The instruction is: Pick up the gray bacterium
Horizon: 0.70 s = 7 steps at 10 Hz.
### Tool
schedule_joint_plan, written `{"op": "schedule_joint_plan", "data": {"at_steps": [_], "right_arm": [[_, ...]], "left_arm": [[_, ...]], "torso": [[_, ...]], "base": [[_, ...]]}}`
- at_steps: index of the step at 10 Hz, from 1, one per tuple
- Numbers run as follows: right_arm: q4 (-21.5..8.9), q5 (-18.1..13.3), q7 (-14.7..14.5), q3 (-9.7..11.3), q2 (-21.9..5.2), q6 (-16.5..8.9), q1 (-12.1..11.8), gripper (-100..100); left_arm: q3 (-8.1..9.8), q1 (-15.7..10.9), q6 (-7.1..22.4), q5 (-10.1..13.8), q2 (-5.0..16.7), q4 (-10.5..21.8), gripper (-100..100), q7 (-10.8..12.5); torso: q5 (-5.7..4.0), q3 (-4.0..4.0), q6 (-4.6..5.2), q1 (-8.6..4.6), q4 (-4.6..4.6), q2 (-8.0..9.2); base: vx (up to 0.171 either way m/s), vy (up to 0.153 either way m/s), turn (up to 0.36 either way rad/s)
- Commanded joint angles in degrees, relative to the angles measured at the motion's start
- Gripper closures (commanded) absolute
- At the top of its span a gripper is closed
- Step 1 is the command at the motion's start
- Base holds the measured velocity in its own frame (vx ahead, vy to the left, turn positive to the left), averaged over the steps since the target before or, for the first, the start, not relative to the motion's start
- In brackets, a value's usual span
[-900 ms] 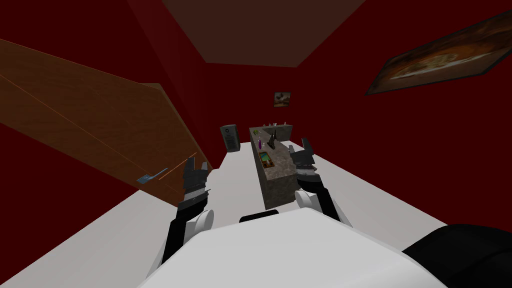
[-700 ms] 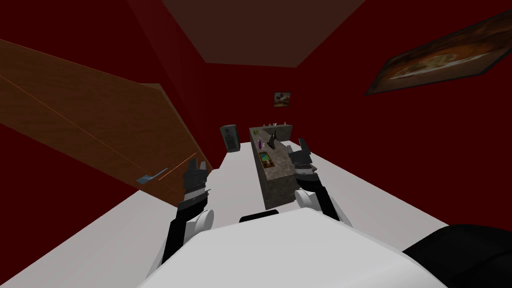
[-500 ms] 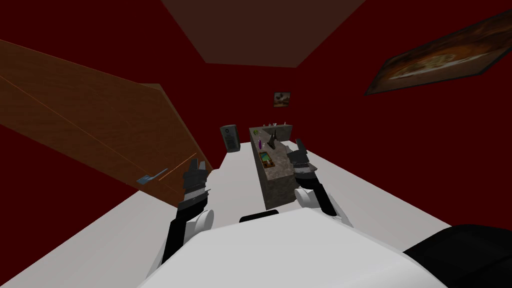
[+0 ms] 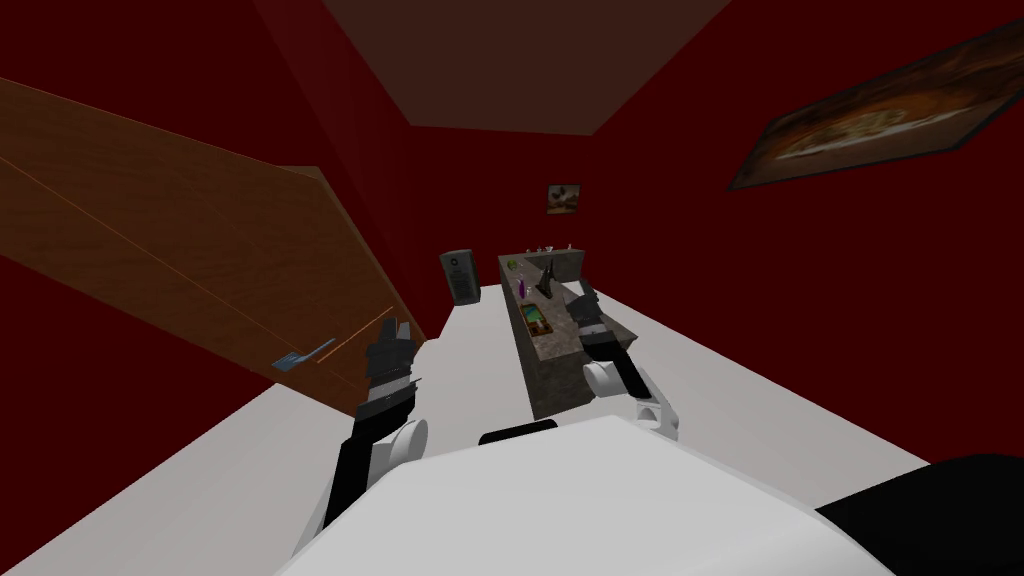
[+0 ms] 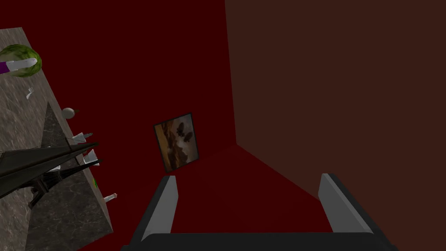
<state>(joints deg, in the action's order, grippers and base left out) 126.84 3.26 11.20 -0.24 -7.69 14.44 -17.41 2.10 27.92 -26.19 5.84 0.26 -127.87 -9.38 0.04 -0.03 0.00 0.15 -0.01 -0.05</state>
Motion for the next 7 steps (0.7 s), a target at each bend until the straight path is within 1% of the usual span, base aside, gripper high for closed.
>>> {"op": "schedule_joint_plan", "data": {"at_steps": [1, 2, 3, 4, 5, 6, 7], "right_arm": [[-2.86, 1.42, 1.16, -0.57, -0.8, -1.78, 2.86, -100], [-4.65, 2.64, 2.1, -0.98, -1.25, -3.6, 4.7, -100], [-5.18, 2.64, 2.1, -0.98, -1.25, -3.6, 5.41, -100], [-7.43, 3.93, 3.12, -1.41, -1.63, -5.52, 7.65, -100], [-7.63, 3.93, 3.12, -1.41, -1.63, -5.52, 8.03, -100], [-9.88, 5.28, 4.2, -1.85, -1.96, -7.52, 10.03, -100], [-10.23, 5.28, 4.2, -1.85, -1.96, -7.52, 10.75, -100]], "left_arm": [[0.0, 0.0, 0.0, 0.0, 0.0, 0.0, 0, 0.0], [0.0, 0.0, 0.0, 0.0, 0.0, 0.0, 0, 0.0], [0.0, 0.0, 0.0, 0.0, 0.0, 0.0, 0, 0.0], [0.0, 0.0, 0.0, 0.0, 0.0, 0.0, 0, 0.0], [0.0, 0.0, 0.0, 0.0, 0.0, 0.0, 0, 0.0], [0.0, 0.0, 0.0, 0.0, 0.0, 0.0, 0, 0.0], [0.0, 0.0, 0.0, 0.0, 0.0, 0.0, 0, 0.0]], "torso": [[0.0, 0.0, 0.0, 0.0, 0.0, 0.0], [-0.01, -0.01, 0.0, -0.01, 0.0, -0.02], [0.0, -0.02, 0.0, 0.02, -0.01, -0.04], [0.0, -0.01, 0.01, -0.02, 0.0, -0.01], [-0.01, -0.01, 0.0, -0.04, 0.0, -0.02], [-0.01, 0.0, 0.01, -0.07, 0.0, 0.01], [-0.02, 0.0, 0.0, -0.07, 0.0, 0.0]], "base": [[0.01, 0.039, -0.013], [0.011, 0.047, -0.023], [0.007, 0.032, -0.008], [0.008, 0.029, -0.016], [0.004, 0.021, -0.007], [0.001, 0.024, -0.013], [0.004, 0.023, -0.007]]}}
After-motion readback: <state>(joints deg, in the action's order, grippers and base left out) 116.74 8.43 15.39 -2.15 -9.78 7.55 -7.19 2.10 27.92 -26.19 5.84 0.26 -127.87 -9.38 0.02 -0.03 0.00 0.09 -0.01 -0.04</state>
